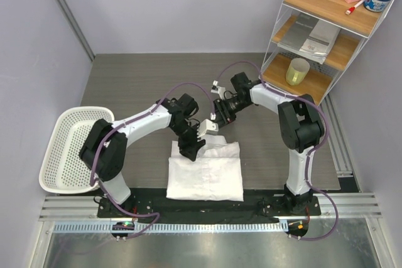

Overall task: Fold and stack the long sleeve shirts
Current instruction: Fold the shirt

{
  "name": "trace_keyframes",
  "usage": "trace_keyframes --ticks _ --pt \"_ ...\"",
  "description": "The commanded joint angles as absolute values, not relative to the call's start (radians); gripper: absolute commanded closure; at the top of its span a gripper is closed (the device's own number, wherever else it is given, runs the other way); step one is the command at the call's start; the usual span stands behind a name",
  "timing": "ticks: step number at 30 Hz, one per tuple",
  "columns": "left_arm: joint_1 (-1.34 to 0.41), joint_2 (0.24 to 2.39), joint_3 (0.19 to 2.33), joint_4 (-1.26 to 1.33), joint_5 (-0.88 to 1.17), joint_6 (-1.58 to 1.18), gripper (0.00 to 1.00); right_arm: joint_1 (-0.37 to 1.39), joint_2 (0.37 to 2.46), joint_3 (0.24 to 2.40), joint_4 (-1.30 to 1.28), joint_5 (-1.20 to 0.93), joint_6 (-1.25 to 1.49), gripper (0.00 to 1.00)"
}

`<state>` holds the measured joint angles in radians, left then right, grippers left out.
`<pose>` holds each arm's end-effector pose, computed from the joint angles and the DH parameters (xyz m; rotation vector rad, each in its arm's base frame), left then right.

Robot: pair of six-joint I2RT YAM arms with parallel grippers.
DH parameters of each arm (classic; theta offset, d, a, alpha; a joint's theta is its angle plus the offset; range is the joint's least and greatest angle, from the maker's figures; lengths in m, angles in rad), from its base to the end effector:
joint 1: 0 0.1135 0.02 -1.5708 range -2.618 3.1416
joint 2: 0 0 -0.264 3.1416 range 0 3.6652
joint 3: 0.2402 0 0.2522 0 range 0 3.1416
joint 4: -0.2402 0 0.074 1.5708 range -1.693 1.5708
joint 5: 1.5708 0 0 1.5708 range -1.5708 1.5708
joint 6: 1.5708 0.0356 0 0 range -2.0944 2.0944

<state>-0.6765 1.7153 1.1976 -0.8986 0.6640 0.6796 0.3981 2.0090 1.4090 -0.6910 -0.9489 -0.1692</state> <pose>0.2329 -0.2151 0.2048 1.8342 2.1568 -0.9754 0.3522 0.1795 0.1727 -0.9249 2.4885 1.3936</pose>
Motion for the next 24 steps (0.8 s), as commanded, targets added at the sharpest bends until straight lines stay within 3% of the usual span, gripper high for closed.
trace_keyframes --ticks 1,13,16,17,19,24 --pt "-0.696 1.693 1.190 -0.793 0.676 0.646 0.44 0.434 2.002 1.405 -0.673 -1.043 -0.089 0.63" --pt "-0.791 1.739 1.120 -0.676 0.611 0.623 0.45 0.468 2.170 1.430 -0.707 -1.054 -0.146 0.71" --pt "-0.811 1.741 1.121 -0.698 0.609 0.632 0.59 0.472 2.201 1.440 -0.721 -1.042 -0.167 0.72" --pt "-0.816 1.730 1.123 -0.706 0.604 0.635 0.72 0.472 2.206 1.445 -0.727 -1.034 -0.178 0.72" --pt "-0.816 1.718 1.134 -0.718 0.594 0.630 0.86 0.472 2.212 1.453 -0.733 -1.017 -0.196 0.72" --pt "-0.815 1.721 1.210 -0.819 0.555 0.661 0.97 0.472 2.220 1.460 -0.758 -1.009 -0.230 0.73"
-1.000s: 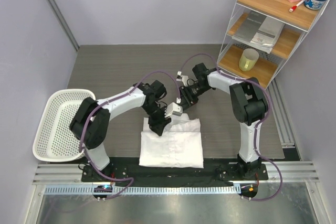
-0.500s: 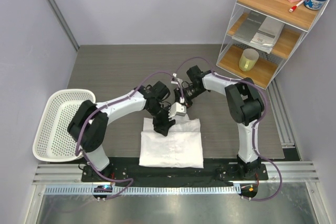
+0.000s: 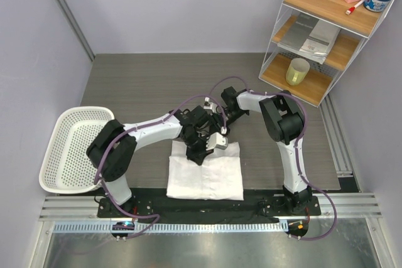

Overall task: Fold and stack the long sleeve shirts
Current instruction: Fold the shirt

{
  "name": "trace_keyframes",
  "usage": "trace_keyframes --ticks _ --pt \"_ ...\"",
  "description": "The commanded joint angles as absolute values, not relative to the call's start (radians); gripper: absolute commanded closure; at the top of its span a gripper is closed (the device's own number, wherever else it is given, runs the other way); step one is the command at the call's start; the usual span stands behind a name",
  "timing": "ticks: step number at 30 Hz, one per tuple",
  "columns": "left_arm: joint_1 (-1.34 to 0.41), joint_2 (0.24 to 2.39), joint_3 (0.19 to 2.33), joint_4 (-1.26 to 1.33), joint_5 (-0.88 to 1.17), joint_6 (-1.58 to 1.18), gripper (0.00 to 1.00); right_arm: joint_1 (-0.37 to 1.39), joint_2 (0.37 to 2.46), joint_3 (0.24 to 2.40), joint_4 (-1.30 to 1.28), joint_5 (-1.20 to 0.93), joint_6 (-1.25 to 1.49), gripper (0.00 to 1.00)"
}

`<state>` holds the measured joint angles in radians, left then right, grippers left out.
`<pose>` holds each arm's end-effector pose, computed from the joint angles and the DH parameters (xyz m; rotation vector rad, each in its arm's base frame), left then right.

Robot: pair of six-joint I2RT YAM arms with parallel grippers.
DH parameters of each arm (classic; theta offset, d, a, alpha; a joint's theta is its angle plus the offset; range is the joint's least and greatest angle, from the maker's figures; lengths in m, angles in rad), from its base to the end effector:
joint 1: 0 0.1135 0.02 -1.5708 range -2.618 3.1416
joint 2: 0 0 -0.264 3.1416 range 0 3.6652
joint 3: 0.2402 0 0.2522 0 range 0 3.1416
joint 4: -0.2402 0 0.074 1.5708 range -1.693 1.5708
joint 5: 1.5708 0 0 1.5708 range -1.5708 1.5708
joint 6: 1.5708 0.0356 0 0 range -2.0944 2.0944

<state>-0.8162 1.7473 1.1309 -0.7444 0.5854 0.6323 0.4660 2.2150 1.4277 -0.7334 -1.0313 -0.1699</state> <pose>0.2066 -0.2485 0.1793 1.9623 2.0811 -0.8856 0.3423 0.2064 0.1012 0.8631 -2.5023 -1.4935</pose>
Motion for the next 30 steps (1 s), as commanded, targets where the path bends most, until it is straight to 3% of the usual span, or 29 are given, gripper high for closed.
trace_keyframes --ticks 1,19,30 --pt "-0.812 1.724 1.222 -0.828 0.548 0.664 0.97 0.472 2.220 1.460 -0.761 -1.008 -0.235 0.73" --pt "-0.707 1.896 1.479 -0.925 0.492 0.785 0.99 0.472 2.221 1.476 -0.824 -1.009 -0.307 0.72" --pt "-0.696 1.878 1.497 -0.908 0.469 0.814 0.98 0.417 2.212 1.650 -0.972 -0.959 -0.379 0.50"
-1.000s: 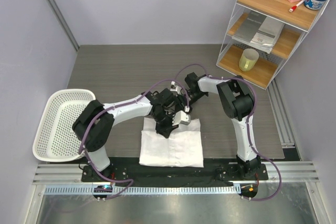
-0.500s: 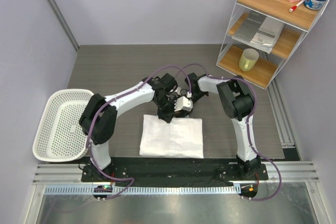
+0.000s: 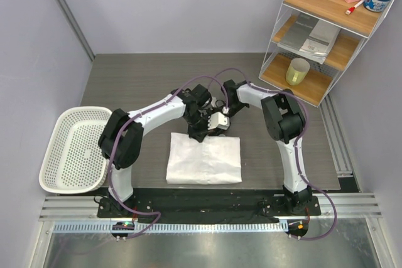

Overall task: Fold and stack the long sleeve shirts
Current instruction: Fold the shirt

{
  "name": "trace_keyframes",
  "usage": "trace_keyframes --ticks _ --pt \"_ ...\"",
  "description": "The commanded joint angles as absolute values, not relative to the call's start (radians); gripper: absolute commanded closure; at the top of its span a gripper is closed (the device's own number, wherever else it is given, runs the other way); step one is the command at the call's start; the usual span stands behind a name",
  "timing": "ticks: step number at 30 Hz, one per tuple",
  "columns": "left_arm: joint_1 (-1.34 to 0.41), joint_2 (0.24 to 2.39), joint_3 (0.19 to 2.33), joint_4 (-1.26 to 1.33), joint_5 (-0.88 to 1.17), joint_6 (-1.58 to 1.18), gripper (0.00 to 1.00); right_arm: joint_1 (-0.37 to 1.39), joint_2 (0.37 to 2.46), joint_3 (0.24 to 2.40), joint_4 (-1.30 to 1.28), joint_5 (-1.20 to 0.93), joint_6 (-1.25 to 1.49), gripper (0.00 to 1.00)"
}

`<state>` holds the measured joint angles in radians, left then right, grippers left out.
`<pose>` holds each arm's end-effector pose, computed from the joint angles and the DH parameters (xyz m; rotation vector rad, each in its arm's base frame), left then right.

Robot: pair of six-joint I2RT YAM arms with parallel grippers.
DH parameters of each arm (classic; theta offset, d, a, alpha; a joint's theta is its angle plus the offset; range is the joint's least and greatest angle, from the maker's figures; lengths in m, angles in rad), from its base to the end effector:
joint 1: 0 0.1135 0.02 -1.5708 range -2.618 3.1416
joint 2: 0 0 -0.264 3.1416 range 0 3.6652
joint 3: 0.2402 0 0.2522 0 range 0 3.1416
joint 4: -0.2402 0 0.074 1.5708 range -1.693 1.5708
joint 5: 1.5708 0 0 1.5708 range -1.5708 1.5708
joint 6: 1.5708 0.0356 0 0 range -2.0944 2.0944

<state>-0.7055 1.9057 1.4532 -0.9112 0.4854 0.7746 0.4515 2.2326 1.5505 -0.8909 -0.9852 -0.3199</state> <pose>0.2747 -0.2558 0.2065 1.9690 2.0478 -0.6925 0.3560 0.2056 0.1202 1.0191 -2.5143 -1.4528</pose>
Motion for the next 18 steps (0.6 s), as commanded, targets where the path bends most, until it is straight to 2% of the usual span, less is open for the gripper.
trace_keyframes --ticks 1,4,11,18 --pt "-0.695 1.878 1.502 -0.910 0.471 0.821 0.98 0.407 2.207 1.664 -0.985 -0.957 -0.385 0.50" --pt "-0.693 1.887 1.525 -0.926 0.471 0.831 0.97 0.362 2.200 1.719 -1.028 -0.946 -0.405 0.46" --pt "-0.680 1.920 1.592 -0.957 0.483 0.842 0.97 0.339 2.236 1.749 -1.048 -0.945 -0.416 0.51" --pt "-0.666 1.940 1.600 -0.969 0.474 0.865 0.98 0.380 2.358 1.830 -1.040 -0.965 -0.410 0.55"
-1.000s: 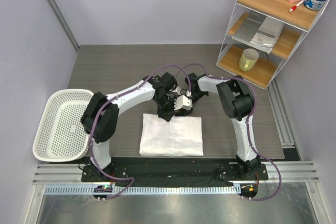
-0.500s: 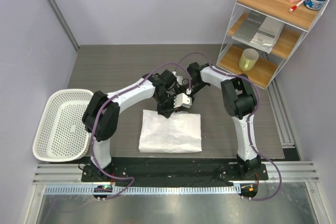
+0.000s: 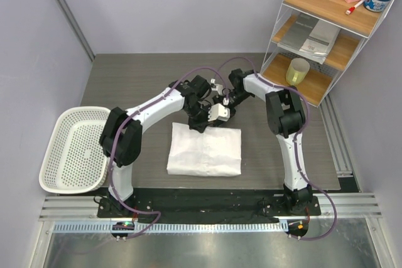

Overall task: Fold and stack the long sleeve shirts
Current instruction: Fold the shirt

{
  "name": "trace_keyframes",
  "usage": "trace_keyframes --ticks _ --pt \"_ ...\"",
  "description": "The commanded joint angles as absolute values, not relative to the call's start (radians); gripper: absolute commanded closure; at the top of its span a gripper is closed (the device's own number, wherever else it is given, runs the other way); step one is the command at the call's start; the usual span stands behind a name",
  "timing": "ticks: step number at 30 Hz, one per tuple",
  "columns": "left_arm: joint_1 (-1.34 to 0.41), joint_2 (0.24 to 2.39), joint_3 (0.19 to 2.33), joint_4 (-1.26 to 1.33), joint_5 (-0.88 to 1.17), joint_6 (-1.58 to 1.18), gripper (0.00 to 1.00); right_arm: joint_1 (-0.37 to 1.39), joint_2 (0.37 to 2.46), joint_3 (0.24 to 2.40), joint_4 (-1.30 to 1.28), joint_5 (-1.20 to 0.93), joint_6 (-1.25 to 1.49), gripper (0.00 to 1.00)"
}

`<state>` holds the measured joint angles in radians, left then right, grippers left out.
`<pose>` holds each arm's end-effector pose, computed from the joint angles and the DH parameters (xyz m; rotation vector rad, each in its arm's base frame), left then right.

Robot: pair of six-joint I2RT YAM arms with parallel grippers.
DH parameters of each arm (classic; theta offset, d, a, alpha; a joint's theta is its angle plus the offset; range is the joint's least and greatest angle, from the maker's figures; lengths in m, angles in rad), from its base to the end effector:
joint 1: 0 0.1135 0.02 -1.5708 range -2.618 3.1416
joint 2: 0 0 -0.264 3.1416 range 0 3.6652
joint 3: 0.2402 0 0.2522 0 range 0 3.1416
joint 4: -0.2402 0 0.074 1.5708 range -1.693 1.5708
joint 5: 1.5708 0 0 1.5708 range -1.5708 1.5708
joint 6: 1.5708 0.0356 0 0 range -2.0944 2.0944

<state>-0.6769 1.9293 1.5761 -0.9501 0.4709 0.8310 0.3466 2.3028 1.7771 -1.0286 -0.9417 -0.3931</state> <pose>0.2948 -0.2576 0.2303 1.9636 1.9604 -0.6346 0.4041 0.1765 0.1439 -1.0115 2.5768 1.4082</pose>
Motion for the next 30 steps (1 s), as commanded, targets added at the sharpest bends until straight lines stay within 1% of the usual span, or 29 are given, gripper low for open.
trace_keyframes --ticks 1,12,17,22,23,25,26,28,29,30 --pt "-0.663 1.944 1.603 -0.968 0.476 0.865 0.98 0.385 2.368 1.830 -1.040 -0.962 -0.413 0.55" --pt "-0.655 2.009 1.701 -0.970 0.466 0.871 0.98 0.402 2.401 1.769 -1.055 -0.930 -0.492 0.62" --pt "-0.643 2.045 1.707 -0.954 0.457 0.873 0.98 0.402 2.398 1.776 -1.074 -0.934 -0.511 0.62" --pt "-0.632 2.055 1.686 -0.885 0.454 0.867 0.98 0.400 2.391 1.795 -1.083 -0.931 -0.515 0.61" --pt "-0.632 2.057 1.687 -0.879 0.456 0.865 0.96 0.400 2.391 1.802 -1.085 -0.931 -0.512 0.60" --pt "-0.632 2.063 1.695 -0.874 0.468 0.862 0.94 0.396 2.395 1.816 -1.091 -0.924 -0.506 0.55" --pt "-0.632 2.068 1.707 -0.876 0.469 0.861 0.88 0.393 2.395 1.841 -1.094 -0.916 -0.503 0.53" --pt "-0.627 2.068 1.715 -0.888 0.469 0.853 0.81 0.367 2.388 1.873 -1.107 -0.887 -0.492 0.48" --pt "-0.623 2.059 1.717 -0.900 0.477 0.851 0.74 0.354 2.382 1.914 -1.115 -0.873 -0.489 0.45" --pt "-0.609 2.049 1.715 -0.917 0.480 0.847 0.71 0.342 2.375 1.934 -1.124 -0.855 -0.485 0.40"
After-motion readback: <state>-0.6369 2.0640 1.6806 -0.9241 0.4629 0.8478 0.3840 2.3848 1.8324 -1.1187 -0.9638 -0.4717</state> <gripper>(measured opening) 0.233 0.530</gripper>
